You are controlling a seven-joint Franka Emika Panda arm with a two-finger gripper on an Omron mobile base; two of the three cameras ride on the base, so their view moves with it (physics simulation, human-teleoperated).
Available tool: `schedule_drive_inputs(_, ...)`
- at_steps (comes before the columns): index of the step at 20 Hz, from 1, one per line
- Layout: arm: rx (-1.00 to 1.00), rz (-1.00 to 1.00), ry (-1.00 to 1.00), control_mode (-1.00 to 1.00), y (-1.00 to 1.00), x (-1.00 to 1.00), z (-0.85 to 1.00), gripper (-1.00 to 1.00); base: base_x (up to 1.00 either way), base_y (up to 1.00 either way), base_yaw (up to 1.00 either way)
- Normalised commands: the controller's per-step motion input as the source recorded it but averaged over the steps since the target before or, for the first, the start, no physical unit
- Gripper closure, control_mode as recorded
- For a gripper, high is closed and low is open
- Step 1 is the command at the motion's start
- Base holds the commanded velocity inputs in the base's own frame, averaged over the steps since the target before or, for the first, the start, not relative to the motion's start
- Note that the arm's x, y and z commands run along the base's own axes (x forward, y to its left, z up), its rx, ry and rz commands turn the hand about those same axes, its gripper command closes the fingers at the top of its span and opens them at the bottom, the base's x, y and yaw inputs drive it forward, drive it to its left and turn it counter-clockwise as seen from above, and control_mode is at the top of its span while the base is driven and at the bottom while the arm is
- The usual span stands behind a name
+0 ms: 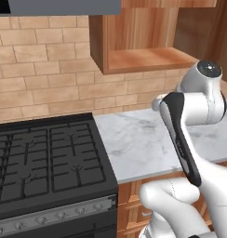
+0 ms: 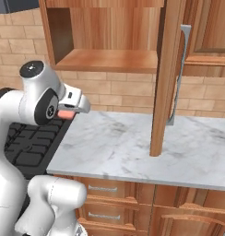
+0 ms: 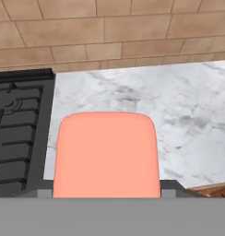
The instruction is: Pick up the bar soap and bar soap from the sink, and place them back in the cabinet, and close the cabinet door.
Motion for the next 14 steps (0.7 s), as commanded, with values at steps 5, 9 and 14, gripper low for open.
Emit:
schedule_drive_inputs(5, 0.01, 0.0, -0.09, -1.0, -0.09, 0.0, 0.53, 1.0, 0.0, 0.0, 0.0)
schedule_drive_inputs(9, 0.0, 0.0, -0.11, -1.0, -0.04, 0.0, 0.52, 1.0, 0.0, 0.0, 0.0)
schedule_drive_inputs(14, 0.0, 0.0, -0.08, -1.0, -0.04, 0.01, 0.55, 1.0, 0.0, 0.0, 0.0)
